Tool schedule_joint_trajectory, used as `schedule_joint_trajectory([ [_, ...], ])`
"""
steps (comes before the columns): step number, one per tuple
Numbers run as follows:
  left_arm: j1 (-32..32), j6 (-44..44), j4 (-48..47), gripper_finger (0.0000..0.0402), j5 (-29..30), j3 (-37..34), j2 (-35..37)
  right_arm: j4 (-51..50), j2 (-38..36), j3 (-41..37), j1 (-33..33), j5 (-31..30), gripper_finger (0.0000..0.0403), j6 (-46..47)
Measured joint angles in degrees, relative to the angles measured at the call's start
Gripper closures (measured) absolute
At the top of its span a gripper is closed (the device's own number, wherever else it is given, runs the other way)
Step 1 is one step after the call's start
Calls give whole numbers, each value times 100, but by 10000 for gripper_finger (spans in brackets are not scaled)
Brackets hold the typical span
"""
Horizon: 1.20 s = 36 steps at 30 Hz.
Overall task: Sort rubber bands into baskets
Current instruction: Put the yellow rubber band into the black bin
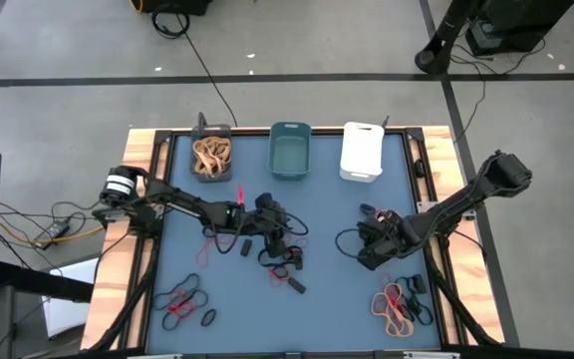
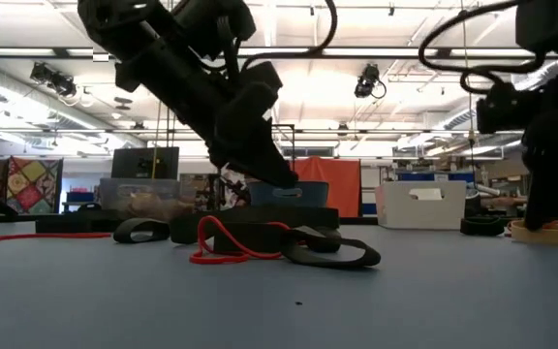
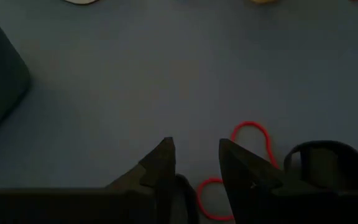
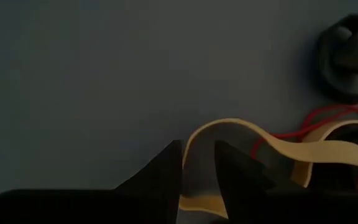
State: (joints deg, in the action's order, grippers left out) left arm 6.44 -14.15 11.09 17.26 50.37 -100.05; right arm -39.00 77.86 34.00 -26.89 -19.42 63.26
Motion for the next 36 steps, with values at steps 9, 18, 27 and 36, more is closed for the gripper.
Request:
schedule_joint_trajectory([
  [9, 0, 175, 350, 273, 0, 0, -18, 225, 477, 24, -2, 147, 313, -131],
  [18, 0, 718, 1059, 273, -310, 0, -18, 1336, -78, -2, -13, 42, 390, -1095],
  [27, 275, 2210, 2068, 267, -522, 0, -18, 3408, -508, -2, 236, 164, 398, -2537],
  [36, 457, 2756, 2562, 223, -540, 0, -18, 4615, -511, 0, 660, 829, 398, -3303],
])
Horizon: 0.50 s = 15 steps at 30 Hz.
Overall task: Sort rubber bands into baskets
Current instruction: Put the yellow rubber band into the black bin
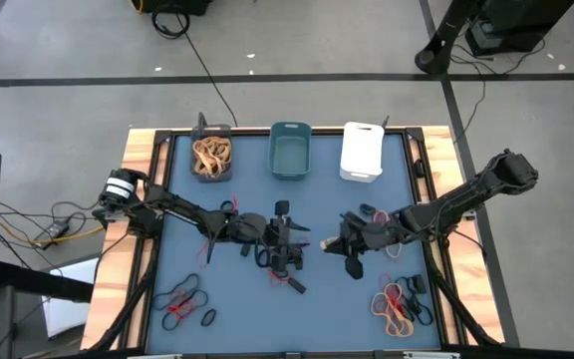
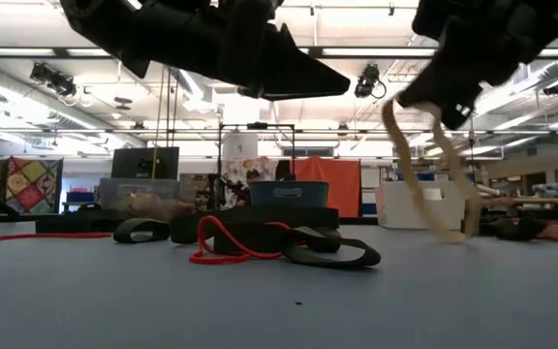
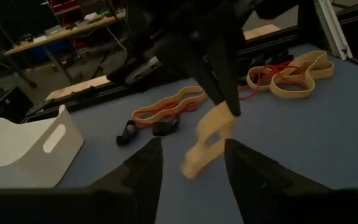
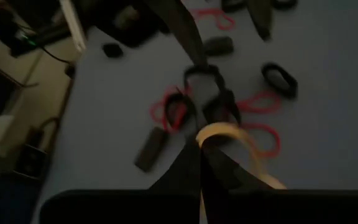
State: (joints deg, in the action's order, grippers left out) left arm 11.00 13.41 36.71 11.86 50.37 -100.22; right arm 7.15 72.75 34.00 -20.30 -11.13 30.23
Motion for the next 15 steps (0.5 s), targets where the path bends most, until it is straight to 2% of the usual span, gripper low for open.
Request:
schedule_joint_trajectory([
  [8, 0, 2, 252, 164, 2, 0, 0, 727, 0, 2, 293, 498, 398, -425],
  [15, 0, -7, 658, 159, -17, 2, -155, 1182, 0, 7, 547, 675, 398, -750],
])
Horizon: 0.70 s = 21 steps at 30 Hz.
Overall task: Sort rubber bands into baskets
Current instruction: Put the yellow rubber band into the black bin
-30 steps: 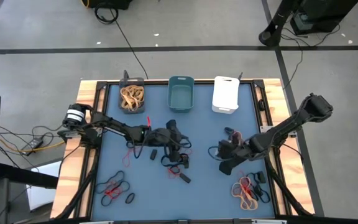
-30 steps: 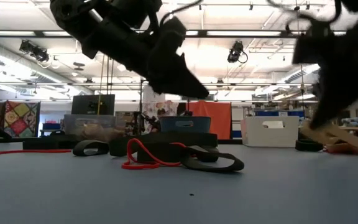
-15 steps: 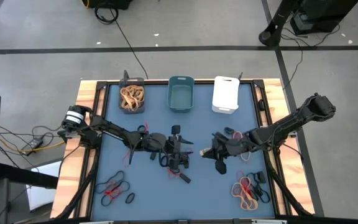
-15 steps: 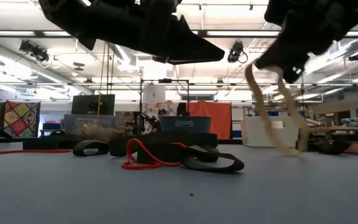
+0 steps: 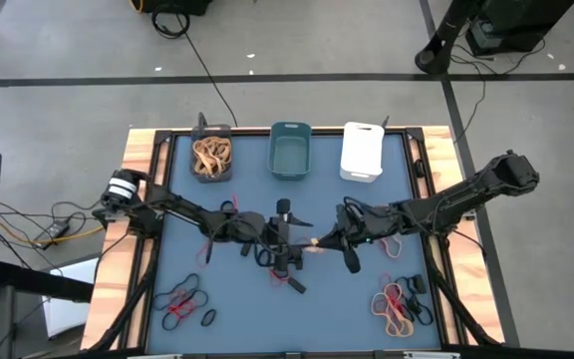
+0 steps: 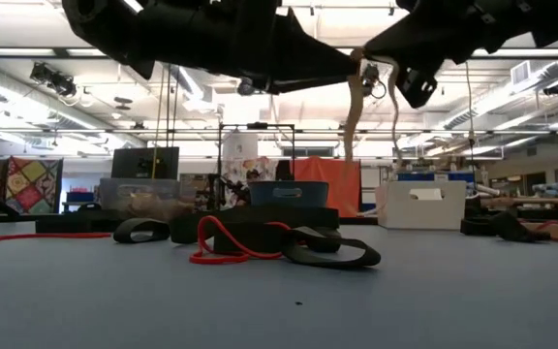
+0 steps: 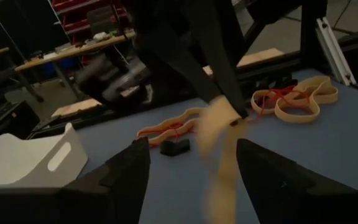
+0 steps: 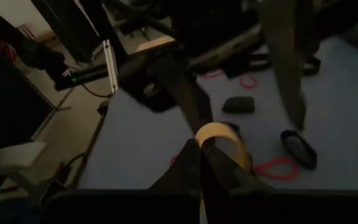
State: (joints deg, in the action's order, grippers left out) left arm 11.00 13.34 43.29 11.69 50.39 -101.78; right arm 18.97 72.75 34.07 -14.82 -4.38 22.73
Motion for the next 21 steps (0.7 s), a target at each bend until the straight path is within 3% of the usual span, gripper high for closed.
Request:
schedule_joint_trajectory([
  [6, 0, -55, 187, 198, 419, 11, -181, 224, 0, 1, 120, -4, 398, -168],
  [17, -22, -423, 323, 387, 559, 11, -179, 345, 0, 1, 120, -108, 397, -257],
  [21, -22, -544, 355, 393, 641, 11, -173, 336, 0, 1, 120, -203, 375, -244],
])
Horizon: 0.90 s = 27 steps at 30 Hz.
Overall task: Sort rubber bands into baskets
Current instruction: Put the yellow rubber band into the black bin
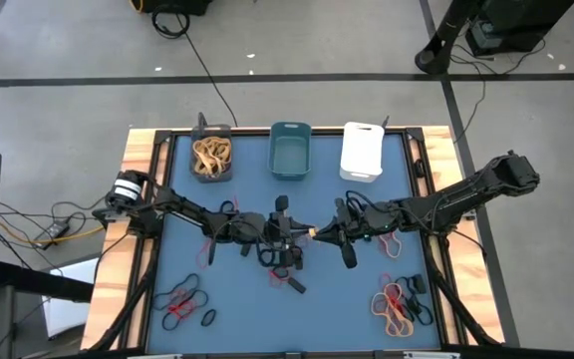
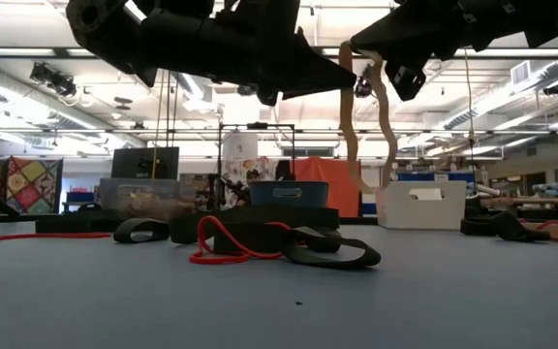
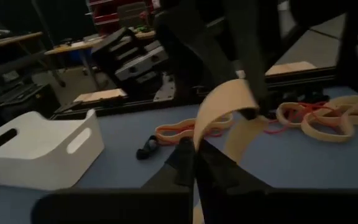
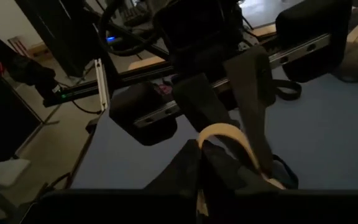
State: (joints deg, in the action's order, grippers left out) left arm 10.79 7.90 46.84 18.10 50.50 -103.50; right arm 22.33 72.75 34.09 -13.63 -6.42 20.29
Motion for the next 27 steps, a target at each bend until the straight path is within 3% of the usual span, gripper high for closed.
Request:
schedule_joint_trajectory([
  [5, 0, -191, -433, 397, 451, 2, 284, -245, 0, -2, 0, -66, 328, 188],
  [11, -156, -561, -1593, 398, 806, 2, 953, -1074, 0, -2, -9, -924, 279, 374],
  [14, -326, -732, -2368, 398, 874, 2, 1343, -1722, -2, -2, -8, -1389, 275, 690],
  [18, -655, -960, -3344, 398, 908, 2, 1847, -2373, 0, -8, -128, -1502, 281, 1041],
  [27, -1742, -1034, -4626, 398, 1231, 2, 2716, -2429, 22, -227, -574, -1900, 291, 1406],
])
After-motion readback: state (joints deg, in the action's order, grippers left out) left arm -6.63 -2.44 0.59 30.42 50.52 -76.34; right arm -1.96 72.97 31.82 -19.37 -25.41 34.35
